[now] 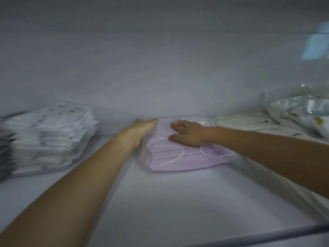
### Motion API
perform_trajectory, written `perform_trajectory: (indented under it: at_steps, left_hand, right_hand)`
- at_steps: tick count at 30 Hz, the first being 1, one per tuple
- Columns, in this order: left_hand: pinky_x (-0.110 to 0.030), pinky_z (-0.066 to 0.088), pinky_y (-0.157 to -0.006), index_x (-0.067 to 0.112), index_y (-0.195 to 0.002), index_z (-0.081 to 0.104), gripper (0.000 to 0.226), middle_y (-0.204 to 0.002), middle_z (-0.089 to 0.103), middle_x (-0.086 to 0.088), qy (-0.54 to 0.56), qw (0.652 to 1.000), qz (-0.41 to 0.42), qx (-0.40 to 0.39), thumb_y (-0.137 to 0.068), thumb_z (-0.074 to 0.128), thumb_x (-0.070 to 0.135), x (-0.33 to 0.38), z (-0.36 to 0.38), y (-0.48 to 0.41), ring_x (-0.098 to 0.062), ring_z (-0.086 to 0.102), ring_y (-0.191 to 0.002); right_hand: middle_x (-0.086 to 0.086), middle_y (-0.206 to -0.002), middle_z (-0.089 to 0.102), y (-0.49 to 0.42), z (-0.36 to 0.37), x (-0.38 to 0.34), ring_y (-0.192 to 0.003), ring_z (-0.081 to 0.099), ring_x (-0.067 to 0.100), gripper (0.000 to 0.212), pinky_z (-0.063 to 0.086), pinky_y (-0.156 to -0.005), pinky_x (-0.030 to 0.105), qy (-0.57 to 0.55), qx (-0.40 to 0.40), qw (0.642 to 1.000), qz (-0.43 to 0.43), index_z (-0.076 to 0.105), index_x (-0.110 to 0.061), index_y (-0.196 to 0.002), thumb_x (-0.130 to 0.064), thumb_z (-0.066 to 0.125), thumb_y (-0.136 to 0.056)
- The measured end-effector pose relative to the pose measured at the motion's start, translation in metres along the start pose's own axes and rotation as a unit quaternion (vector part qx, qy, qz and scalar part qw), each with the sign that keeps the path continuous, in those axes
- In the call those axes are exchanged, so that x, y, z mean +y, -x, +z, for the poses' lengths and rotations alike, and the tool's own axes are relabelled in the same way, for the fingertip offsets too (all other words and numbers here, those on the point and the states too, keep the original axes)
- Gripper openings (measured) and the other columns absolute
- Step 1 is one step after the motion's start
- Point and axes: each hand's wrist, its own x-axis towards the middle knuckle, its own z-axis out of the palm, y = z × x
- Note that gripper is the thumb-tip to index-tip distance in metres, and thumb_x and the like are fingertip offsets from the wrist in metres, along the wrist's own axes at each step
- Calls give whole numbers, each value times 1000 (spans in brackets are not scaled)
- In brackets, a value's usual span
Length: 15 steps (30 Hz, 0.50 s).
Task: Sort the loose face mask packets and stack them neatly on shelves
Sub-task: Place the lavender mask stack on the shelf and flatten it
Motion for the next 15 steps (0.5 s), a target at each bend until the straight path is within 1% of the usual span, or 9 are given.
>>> perform_trajectory:
  at_steps: [2,4,5,7,8,10,12,13,15]
  left_hand:
    - [-42,44,-102,2,-143,29,64,-136,49,-17,-12,1000,11,23,-91,58,28,-3,7,-5,-32,53,-120]
    - [-43,43,-103,4,-145,20,71,-138,47,-16,-5,999,13,29,-91,58,29,-4,11,-7,-33,51,-122]
    - [-43,43,-104,4,-145,22,69,-139,47,-16,2,1000,12,26,-91,58,29,-4,12,-7,-32,50,-124]
    - [-42,41,-105,4,-144,29,65,-141,45,-16,1,1000,3,21,-91,57,31,-3,11,-7,-32,48,-126]
    - [-42,42,-105,4,-142,33,63,-140,46,-16,-3,1000,-1,21,-91,56,32,-2,10,-8,-32,49,-126]
    - [-41,42,-105,4,-140,37,59,-138,48,-16,-15,999,1,28,-91,55,33,-2,7,-8,-31,50,-125]
    - [-43,41,-105,4,-137,42,56,-137,50,-17,-32,999,6,31,-92,53,34,-4,4,-11,-32,50,-125]
    - [-42,42,-104,3,-135,45,53,-135,52,-17,-32,999,10,31,-93,51,33,-4,3,-11,-32,52,-123]
    - [-38,46,-98,0,-132,48,49,-131,55,-18,-24,999,14,39,-95,48,31,-5,1,-11,-32,56,-117]
  right_hand:
    - [3,-159,-5,-3,-7,0,-146,-4,21,70,-1,-116,40,-22,28,999,2,1,-28,-150,-59,25,-93]
    - [2,-158,-7,-6,-15,2,-146,-5,20,69,-1,-116,40,-43,75,996,21,-1,-28,-150,-58,25,-94]
    - [2,-158,-8,-6,-13,2,-146,-6,20,69,-1,-116,41,-34,66,997,24,-1,-27,-150,-58,23,-94]
    - [2,-159,-6,-7,-5,3,-146,-4,20,68,-1,-118,42,-5,-1,1000,17,1,-26,-150,-59,20,-94]
    - [3,-159,-4,-8,-3,5,-146,-3,21,66,0,-118,43,-7,-18,1000,12,4,-26,-150,-58,20,-95]
    - [5,-159,-2,-9,-9,8,-146,-3,22,66,1,-118,45,-34,11,999,11,8,-26,-150,-57,22,-94]
    - [3,-159,-5,-9,-11,10,-146,-5,21,71,-1,-118,44,-43,55,997,38,3,-26,-150,-62,24,-92]
    - [3,-159,-5,-7,-9,9,-146,-4,20,73,-1,-118,43,-32,41,998,36,1,-26,-150,-64,23,-91]
    - [4,-159,0,-6,-3,7,-146,0,20,75,1,-118,42,-10,-20,1000,21,3,-23,-151,-66,20,-91]
